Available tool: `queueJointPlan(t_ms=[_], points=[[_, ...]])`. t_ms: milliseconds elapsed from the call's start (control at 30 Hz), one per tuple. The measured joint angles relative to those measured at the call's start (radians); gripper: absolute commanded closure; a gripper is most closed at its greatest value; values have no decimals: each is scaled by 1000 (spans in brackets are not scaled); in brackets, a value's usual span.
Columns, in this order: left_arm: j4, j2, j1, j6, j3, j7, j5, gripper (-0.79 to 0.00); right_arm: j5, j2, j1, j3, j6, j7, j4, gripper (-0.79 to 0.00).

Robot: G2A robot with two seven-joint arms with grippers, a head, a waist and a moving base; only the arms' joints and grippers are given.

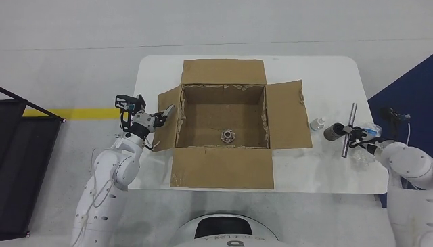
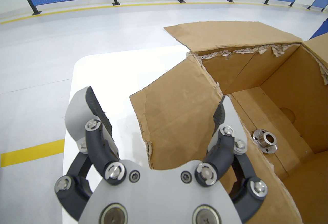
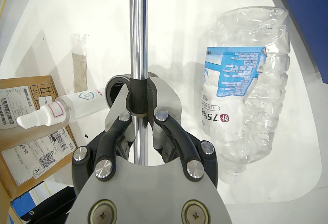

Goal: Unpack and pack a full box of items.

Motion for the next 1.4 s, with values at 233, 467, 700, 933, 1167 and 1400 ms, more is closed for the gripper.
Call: queueJointPlan(t_ms=[233, 467, 700, 933, 1167, 1400], points=[[0, 0, 0, 0, 0, 0, 0, -785, 2, 5, 23, -19, -8, 7, 22, 0], [0, 0, 0, 0, 0, 0, 0, -785, 39, 8, 0, 14, 5, -18, 16, 0], [0, 0, 0, 0, 0, 0, 0, -785, 56, 11, -24, 28, 9, -21, 9, 0], [0, 0, 0, 0, 0, 0, 0, -785, 83, 13, -41, 26, -24, -39, -35, 0], [0, 0, 0, 0, 0, 0, 0, -785, 106, 14, -77, 46, -13, -46, -71, 0], [0, 0, 0, 0, 0, 0, 0, -785, 85, 18, -82, 31, 15, -26, -32, 0]])
